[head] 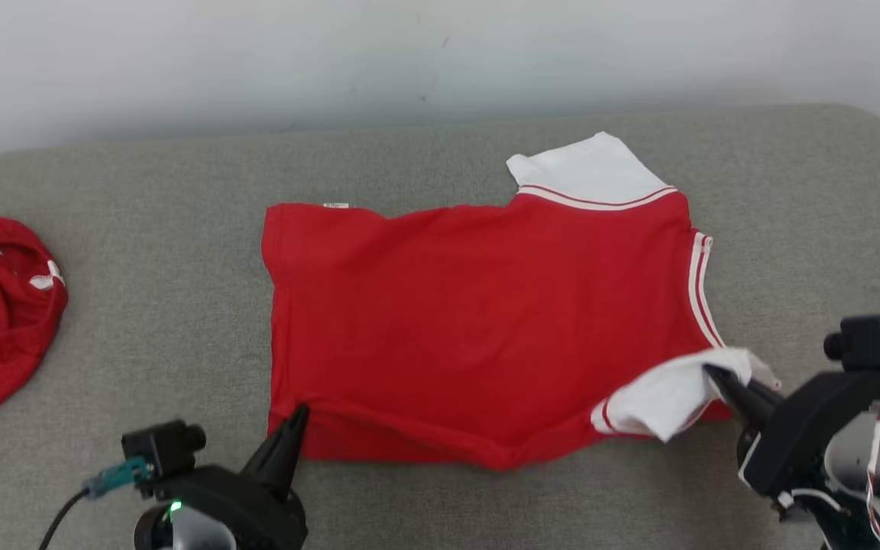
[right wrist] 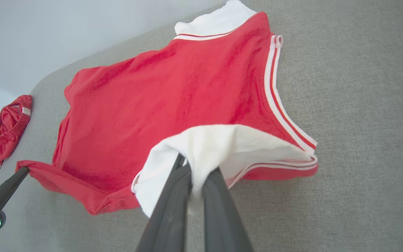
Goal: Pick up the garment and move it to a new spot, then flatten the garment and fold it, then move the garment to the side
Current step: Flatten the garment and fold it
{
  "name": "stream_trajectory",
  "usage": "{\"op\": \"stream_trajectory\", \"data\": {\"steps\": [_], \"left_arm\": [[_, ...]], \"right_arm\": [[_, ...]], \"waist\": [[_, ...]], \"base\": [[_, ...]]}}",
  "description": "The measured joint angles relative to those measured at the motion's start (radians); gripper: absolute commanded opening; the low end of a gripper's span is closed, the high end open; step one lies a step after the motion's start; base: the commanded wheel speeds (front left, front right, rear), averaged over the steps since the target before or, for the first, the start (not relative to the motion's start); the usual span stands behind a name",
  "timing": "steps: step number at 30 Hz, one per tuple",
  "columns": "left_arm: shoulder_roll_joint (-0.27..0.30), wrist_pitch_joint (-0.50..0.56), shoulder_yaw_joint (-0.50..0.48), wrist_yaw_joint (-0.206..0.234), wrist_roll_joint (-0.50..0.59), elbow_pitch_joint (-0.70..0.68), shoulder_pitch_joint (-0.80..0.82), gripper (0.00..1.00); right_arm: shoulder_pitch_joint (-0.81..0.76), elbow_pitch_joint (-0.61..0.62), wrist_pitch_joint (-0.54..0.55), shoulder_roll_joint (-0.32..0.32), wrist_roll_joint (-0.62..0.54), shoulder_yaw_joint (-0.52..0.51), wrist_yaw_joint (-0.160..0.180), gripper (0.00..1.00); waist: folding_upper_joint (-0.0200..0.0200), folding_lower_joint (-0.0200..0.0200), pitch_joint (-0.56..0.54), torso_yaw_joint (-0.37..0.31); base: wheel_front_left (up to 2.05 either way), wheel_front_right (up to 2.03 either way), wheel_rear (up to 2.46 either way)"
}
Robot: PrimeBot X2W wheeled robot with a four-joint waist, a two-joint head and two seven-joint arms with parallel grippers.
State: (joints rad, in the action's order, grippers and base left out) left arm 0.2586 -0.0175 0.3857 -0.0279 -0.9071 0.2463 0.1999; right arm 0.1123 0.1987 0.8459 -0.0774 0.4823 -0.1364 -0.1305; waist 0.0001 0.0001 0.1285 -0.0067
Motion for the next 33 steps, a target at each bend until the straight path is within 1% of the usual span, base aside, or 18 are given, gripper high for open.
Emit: {"op": "stream_trajectory", "data": {"steps": [7, 13, 23, 24, 25, 26, 27, 33], "left_arm": [[-0.039, -0.024, 0.003, 0.021, 0.034, 0.100, 0.110, 0.00], [-0.053, -0.063, 0.002, 0.034, 0.057, 0.172, 0.173, 0.00], [-0.071, -0.099, 0.012, 0.009, 0.066, 0.240, 0.239, 0.00], [-0.072, -0.106, 0.014, 0.002, 0.069, 0.243, 0.245, 0.00], [-0.073, -0.112, 0.015, 0.001, 0.073, 0.244, 0.252, 0.05], [-0.075, -0.120, 0.015, 0.000, 0.076, 0.248, 0.259, 0.75], [-0.075, -0.128, 0.016, 0.000, 0.082, 0.252, 0.265, 1.00], [-0.071, -0.174, 0.029, 0.004, 0.121, 0.271, 0.278, 1.00]], "right_arm": [[0.126, -0.102, -0.094, -0.025, -0.020, 0.023, 0.000, 0.00], [0.202, -0.177, -0.152, -0.029, -0.035, 0.013, 0.000, 0.00], [0.278, -0.261, -0.203, -0.038, -0.035, 0.035, 0.000, 0.00], [0.280, -0.269, -0.207, -0.039, -0.035, 0.036, 0.000, 0.09], [0.280, -0.277, -0.214, -0.040, -0.036, 0.037, 0.000, 0.92], [0.280, -0.286, -0.224, -0.038, -0.037, 0.031, 0.000, 1.00], [0.283, -0.293, -0.242, -0.035, -0.042, 0.022, 0.000, 1.00], [0.316, -0.313, -0.362, -0.019, -0.049, 0.011, 0.000, 1.00]], "waist": [[0.0000, 0.0001, 0.042, 0.012], [0.0000, 0.0001, 0.081, 0.019], [0.0001, 0.0000, 0.131, 0.033], [0.0000, 0.0000, 0.133, 0.035], [0.0000, 0.0000, 0.134, 0.036], [0.0000, 0.0000, 0.135, 0.038], [0.0001, 0.0000, 0.135, 0.038], [0.0000, -0.0001, 0.124, 0.034]], "base": [[0.00, 0.00, 0.00], [0.00, 0.00, 0.00], [0.00, 0.00, 0.00], [0.00, 0.00, 0.00], [0.00, 0.00, 0.00], [0.00, 0.00, 0.00], [0.00, 0.00, 0.00], [0.00, 0.00, 0.00]]}}
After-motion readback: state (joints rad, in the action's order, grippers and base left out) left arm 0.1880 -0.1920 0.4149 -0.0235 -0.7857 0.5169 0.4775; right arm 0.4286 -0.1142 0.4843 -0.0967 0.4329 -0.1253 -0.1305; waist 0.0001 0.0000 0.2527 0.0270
